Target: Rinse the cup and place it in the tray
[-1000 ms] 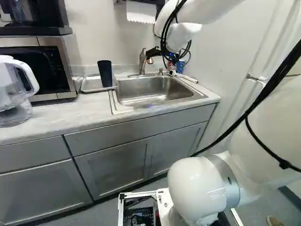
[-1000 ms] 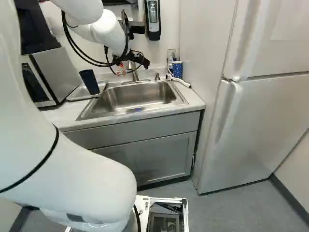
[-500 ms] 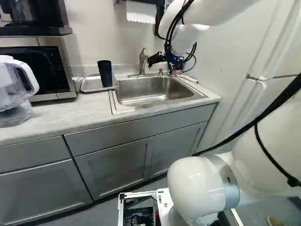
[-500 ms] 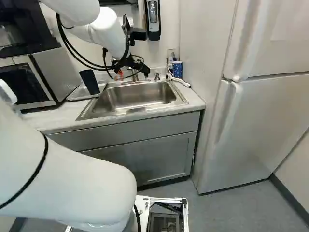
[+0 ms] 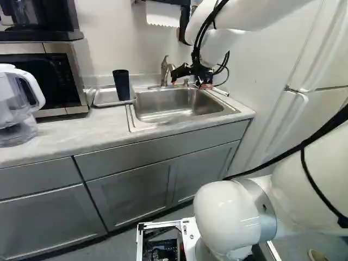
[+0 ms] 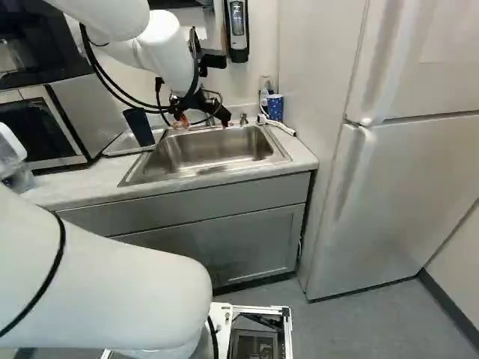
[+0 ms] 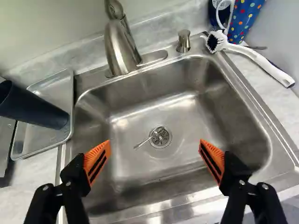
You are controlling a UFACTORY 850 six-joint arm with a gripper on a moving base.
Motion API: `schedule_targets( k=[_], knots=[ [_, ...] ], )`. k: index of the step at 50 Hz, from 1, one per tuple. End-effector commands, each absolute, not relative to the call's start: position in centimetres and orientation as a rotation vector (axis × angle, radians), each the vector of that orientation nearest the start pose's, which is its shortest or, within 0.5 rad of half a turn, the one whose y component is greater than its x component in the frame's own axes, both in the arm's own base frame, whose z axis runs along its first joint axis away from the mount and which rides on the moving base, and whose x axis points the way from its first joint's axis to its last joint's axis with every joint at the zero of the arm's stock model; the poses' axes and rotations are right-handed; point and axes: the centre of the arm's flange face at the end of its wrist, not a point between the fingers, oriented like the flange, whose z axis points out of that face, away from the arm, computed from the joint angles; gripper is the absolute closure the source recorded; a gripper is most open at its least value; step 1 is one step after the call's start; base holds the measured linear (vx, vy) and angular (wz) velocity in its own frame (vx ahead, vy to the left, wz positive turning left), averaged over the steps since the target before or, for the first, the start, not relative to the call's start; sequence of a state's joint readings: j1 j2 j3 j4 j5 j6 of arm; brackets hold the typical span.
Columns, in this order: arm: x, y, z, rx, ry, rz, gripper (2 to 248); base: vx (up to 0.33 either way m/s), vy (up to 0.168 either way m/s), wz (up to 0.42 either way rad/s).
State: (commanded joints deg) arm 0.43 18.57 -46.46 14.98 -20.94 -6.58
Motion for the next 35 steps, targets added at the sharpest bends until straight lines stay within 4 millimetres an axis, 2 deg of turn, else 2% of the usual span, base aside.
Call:
schedule_targets(
  k=[35],
  knots=[
    [38.83,1.12,62.62,-2.779,0.117,-1.133,3,0.000,0.000,0.000]
  ],
)
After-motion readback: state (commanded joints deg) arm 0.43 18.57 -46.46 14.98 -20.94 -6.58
